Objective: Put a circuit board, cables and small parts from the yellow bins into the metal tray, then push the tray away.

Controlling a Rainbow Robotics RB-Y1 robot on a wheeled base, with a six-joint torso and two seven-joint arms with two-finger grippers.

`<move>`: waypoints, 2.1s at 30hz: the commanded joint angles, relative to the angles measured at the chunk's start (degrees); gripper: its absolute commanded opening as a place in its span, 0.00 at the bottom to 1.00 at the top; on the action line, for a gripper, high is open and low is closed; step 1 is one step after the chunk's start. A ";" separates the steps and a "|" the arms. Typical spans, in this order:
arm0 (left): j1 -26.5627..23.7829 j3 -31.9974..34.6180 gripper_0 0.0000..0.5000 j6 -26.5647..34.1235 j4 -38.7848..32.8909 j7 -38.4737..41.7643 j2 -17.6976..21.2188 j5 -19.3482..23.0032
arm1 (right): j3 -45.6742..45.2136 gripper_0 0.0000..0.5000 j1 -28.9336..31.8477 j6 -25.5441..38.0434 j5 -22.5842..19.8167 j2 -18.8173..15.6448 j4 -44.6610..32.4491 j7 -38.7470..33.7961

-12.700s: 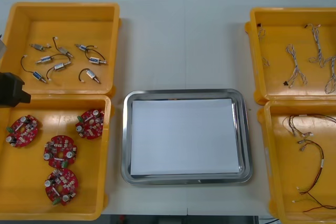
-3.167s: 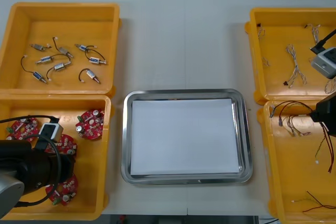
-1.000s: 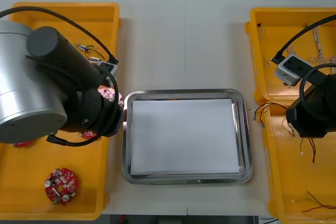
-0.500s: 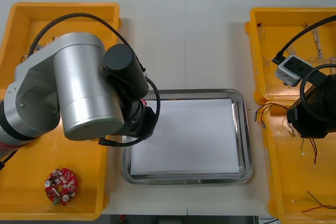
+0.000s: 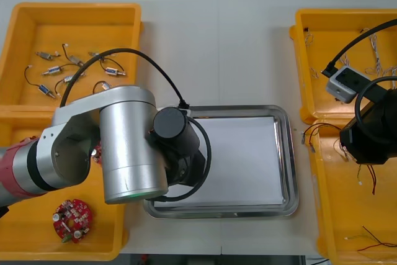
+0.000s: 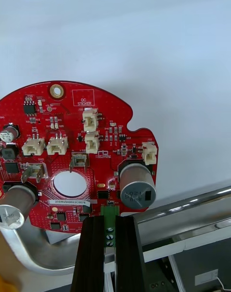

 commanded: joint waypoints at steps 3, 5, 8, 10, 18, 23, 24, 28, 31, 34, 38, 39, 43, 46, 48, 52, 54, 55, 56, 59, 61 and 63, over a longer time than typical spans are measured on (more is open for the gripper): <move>-1.94 -3.88 0.00 -2.01 -0.05 6.92 -1.68 -1.04 | 0.48 0.00 -1.34 0.31 0.69 -1.76 -0.71 1.01; -1.68 -4.67 0.00 -2.36 0.21 7.18 -1.86 -1.22 | 0.48 0.00 -1.42 0.31 0.60 -1.76 -0.71 1.01; -0.98 -5.72 0.00 -2.98 0.56 7.54 -1.86 -1.92 | 0.56 0.00 -1.34 0.31 0.69 -1.76 -0.71 1.01; -0.36 -5.99 0.00 -3.06 0.56 7.80 -1.86 -2.27 | 0.48 0.00 -1.34 0.31 0.60 -1.76 -0.71 1.01; 0.69 -8.01 0.00 -3.24 0.56 8.24 -2.21 -3.94 | 0.48 0.00 -1.42 0.22 0.87 -1.76 -0.80 1.10; 1.40 -8.97 0.00 -3.33 0.56 8.50 -2.12 -4.56 | 0.48 0.00 -1.42 0.22 1.04 -1.76 -0.71 1.19; 1.57 -9.24 0.00 -3.24 0.56 8.50 -2.12 -4.91 | 0.48 0.00 -1.42 0.22 1.04 -1.76 -0.71 1.10; 2.10 -10.64 0.00 -3.59 0.56 8.59 -1.95 -6.49 | 0.48 0.00 -1.42 0.22 1.04 -1.76 -0.71 1.10; 2.10 -11.35 0.00 -3.68 0.65 8.94 -1.95 -6.67 | 0.48 0.00 -1.34 0.22 1.04 -1.76 -0.71 1.19; 2.54 -11.79 0.00 -3.94 0.74 9.29 -2.03 -6.93 | 0.48 0.00 -1.42 0.22 0.95 -1.76 -0.71 1.10; 2.89 -12.49 0.00 -4.30 0.74 9.56 -2.03 -7.72 | 0.48 0.00 -1.42 0.22 0.95 -1.76 -0.80 1.19; 2.89 -12.75 0.00 -4.47 0.83 9.65 -2.03 -7.90 | 0.48 0.00 -1.34 0.22 0.95 -1.76 -0.71 1.19; 2.98 -13.28 0.00 -5.09 1.18 10.00 -2.03 -8.25 | 0.48 0.00 -1.34 0.22 0.87 -1.76 -0.80 1.10; 3.07 -13.54 0.00 -5.17 1.18 10.26 -2.12 -8.42 | 0.48 0.00 -1.42 0.22 0.95 -1.76 -0.80 1.19; 3.07 -13.54 0.00 -5.17 1.27 10.35 -2.12 -8.42 | 0.48 0.00 -1.34 0.22 0.95 -1.76 -0.89 1.10; 3.07 -13.54 0.00 -5.70 1.88 10.35 -2.39 -8.60 | 0.48 0.00 -1.34 0.22 0.87 -1.76 -0.98 1.10; 3.07 -13.54 0.00 -6.32 2.76 10.44 -2.56 -8.78 | 0.48 0.00 -1.42 0.22 0.95 -1.76 -1.06 1.10; 3.07 -13.63 0.00 -6.49 2.94 10.44 -2.65 -8.86 | 0.56 0.00 -1.34 0.22 0.95 -1.76 -1.06 1.10; 3.07 -13.63 0.00 -6.84 3.29 10.52 -2.74 -9.04 | 0.48 0.00 -1.34 0.22 0.95 -1.76 -1.06 1.19; 3.07 -13.54 0.00 -7.20 3.82 10.52 -2.82 -9.30 | 0.48 0.00 -1.42 0.22 0.87 -1.76 -1.24 1.10; 3.07 -13.63 0.00 -7.28 3.82 10.52 -2.91 -9.30 | 0.56 0.00 -1.34 0.31 0.95 -1.76 -1.24 1.10; 3.07 -13.63 0.00 -7.28 3.82 10.61 -2.91 -9.30 | 0.56 0.00 -1.42 0.31 0.95 -1.76 -1.33 1.19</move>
